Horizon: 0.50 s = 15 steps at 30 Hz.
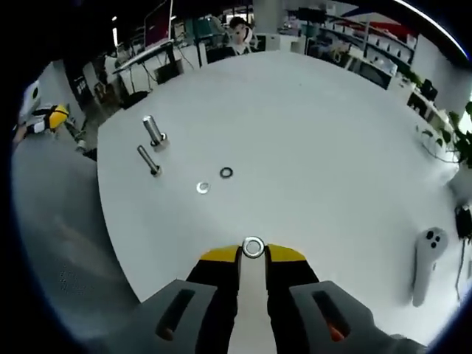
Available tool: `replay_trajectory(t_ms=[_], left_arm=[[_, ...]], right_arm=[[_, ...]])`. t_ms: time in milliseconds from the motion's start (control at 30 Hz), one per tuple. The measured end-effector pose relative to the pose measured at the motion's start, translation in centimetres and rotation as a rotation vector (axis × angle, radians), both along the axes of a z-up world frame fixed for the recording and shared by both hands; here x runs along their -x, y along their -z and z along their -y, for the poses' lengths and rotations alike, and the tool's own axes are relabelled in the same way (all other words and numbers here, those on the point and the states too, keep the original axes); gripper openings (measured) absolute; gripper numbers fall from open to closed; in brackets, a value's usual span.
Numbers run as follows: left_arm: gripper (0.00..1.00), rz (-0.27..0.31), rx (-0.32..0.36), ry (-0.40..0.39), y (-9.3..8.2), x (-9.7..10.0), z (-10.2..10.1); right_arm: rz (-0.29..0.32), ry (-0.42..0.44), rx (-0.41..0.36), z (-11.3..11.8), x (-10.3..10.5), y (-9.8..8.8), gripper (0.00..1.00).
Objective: Place the washer onto the threaded stud by aligning its center hole with the stud, sliding it down to the base, and recovering from edge contact or off-axis alignment until the washer reaches the visible bottom stop.
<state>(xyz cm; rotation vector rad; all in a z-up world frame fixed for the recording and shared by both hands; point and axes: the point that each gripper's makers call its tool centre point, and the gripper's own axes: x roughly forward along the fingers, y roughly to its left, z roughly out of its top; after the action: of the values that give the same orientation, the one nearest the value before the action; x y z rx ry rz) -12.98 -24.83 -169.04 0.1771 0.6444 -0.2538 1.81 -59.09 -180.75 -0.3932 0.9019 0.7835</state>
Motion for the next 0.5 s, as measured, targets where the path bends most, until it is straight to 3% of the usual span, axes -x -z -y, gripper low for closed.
replay_trajectory(t_ms=[300, 500], left_arm=[[0.0, -0.017, -0.004, -0.003, 0.3, 0.1, -0.1], [0.0, 0.001, 0.006, -0.012, 0.0, -0.1, -0.2]], right_arm=[[0.041, -0.089, -0.064, -5.0, 0.2, -3.8, 0.14], [0.051, -0.168, -0.087, -8.0, 0.7, -4.9, 0.14]])
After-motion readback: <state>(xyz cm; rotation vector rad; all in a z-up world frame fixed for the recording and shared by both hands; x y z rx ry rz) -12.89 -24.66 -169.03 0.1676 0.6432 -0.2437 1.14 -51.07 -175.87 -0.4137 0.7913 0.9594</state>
